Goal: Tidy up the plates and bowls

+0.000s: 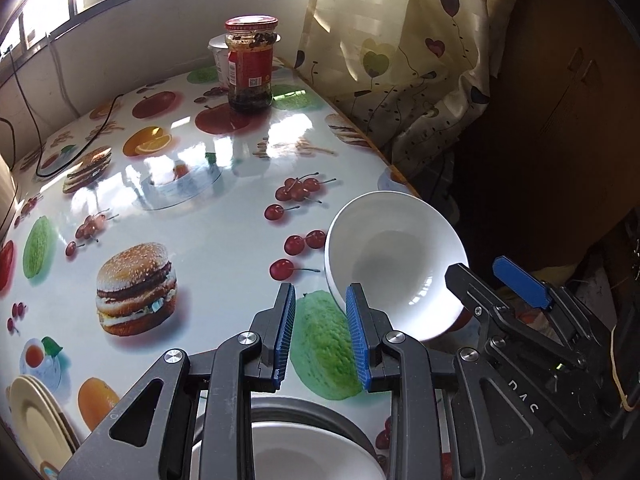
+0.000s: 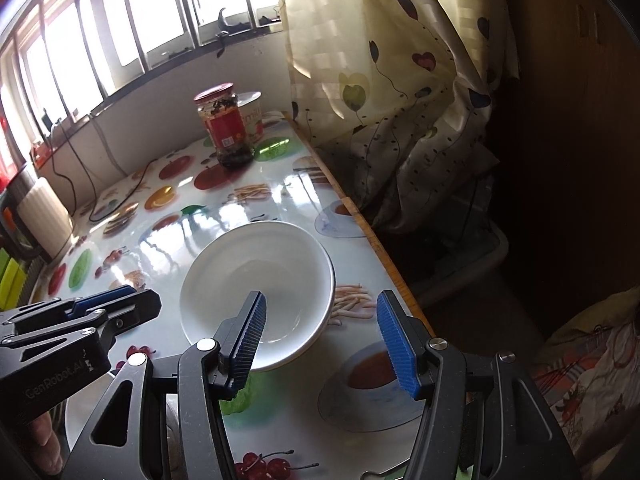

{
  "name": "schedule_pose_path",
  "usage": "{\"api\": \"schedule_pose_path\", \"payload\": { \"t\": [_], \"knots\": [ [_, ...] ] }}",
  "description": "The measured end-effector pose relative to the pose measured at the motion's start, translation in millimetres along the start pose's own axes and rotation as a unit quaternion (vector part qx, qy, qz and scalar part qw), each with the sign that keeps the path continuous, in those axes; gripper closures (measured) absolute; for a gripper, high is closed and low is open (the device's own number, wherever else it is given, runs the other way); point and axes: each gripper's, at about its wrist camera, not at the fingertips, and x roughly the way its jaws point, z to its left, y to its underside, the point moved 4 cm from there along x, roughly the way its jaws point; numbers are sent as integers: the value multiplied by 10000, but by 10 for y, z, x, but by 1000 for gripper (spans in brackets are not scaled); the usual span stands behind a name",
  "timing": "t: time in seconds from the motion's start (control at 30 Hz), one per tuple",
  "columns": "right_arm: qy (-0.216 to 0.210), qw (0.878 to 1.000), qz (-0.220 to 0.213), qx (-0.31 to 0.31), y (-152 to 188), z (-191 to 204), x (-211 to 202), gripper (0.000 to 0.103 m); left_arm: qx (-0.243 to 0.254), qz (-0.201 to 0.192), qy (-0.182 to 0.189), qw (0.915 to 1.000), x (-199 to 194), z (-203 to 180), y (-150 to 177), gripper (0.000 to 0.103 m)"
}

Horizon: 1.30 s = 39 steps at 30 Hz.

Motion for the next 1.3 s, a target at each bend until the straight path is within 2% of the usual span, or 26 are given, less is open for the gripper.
{"api": "schedule_pose_path", "payload": {
  "t": [0.1, 0.37, 0.8, 0.9, 1.1, 1.2, 1.3],
  "knots": [
    [-8, 10000, 43, 18, -7, -34, 52, 45, 39, 2, -107, 9999, 57, -18, -23, 76],
    [-28, 9999, 132, 50, -8, -84, 162, 45, 101, 151, -60, 9998, 181, -94, -28, 76],
    [-81, 9997, 227, -28, -15, -81, 288, 46, 120, 166, -167, 9997, 238, -129, -50, 76],
    [-73, 9997, 223, -36, -21, -77, 289, 53, 136, 158, -167, 9996, 247, -134, -52, 76],
    [-63, 9997, 229, -51, -23, -75, 303, 64, 125, 210, -167, 9996, 283, -132, -47, 88],
    [-101, 9996, 248, -70, -25, -62, 313, 72, 145, 208, -184, 9995, 283, -140, -49, 88],
    [-75, 9996, 246, -92, -33, -54, 321, 73, 133, 199, -181, 9996, 285, -138, -51, 89]
  ]
}}
